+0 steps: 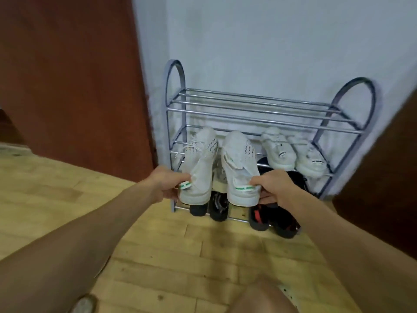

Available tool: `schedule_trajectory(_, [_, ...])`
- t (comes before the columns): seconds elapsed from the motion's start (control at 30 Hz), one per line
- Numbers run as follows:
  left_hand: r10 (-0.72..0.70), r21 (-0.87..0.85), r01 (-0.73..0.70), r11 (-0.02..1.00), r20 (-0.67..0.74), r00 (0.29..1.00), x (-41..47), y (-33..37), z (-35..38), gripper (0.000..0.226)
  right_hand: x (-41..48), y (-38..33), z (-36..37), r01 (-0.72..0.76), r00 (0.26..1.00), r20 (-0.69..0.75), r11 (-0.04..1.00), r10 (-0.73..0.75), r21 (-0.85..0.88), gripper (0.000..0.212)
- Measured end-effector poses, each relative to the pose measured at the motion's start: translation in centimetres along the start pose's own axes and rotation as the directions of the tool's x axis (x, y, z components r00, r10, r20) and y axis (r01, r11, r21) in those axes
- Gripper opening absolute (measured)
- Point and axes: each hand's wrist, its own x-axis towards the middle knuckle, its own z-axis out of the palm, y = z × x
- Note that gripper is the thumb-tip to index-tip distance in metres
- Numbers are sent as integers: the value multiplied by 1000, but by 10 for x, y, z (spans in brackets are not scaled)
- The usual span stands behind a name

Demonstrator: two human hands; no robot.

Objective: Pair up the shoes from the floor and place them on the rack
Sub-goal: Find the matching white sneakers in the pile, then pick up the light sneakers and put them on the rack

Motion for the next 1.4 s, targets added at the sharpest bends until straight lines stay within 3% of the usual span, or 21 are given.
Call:
schedule_trajectory(0.1, [34,20,-34,999,-5,999,34,36,19,11,40,-13,-7,22,999,-34,999,-21,40,25])
schedule_trajectory(0.3, [48,2,-48,999,-10,999,111,77,41,28,108,-42,-7,49,998,-53,997,-45,66,12])
schedule_trajectory(0.43, [32,14,-32,999,-5,999,149,86,51,29,140,-52,1,28,999,-32,993,-25,117,14])
schedule_trajectory(0.53, [38,43,-35,998,-61,997,164,82,54,37,155,-49,13,36,998,-57,998,-33,49,17])
schedule_trajectory(0.8, [82,3,-82,997,-75,994,147,65,41,43,138,-43,23,47,995,-93,999,-46,5,16])
schedule_trajectory(0.97, [233,173,-225,959,-30,972,91,35,-2,45,87,-39,45,144,972,-148,961,-182,-237,27])
schedule_trajectory(1.07, [213,268,-228,936,85,973,49,-7,-41,35,41,-29,76,174,971,-97,928,-217,-329,34])
schedule_trajectory(1.13, [138,335,-171,926,120,983,25,-42,-66,34,13,-18,104,176,980,-12,894,-199,-413,22])
schedule_trajectory(1.3, [-51,418,17,908,70,996,-27,-154,-130,46,-59,17,193,216,963,254,818,-88,-534,21])
schedule_trajectory(1.4, [-162,544,86,835,93,982,-54,-239,-170,20,-93,50,249,211,911,408,793,53,-572,20])
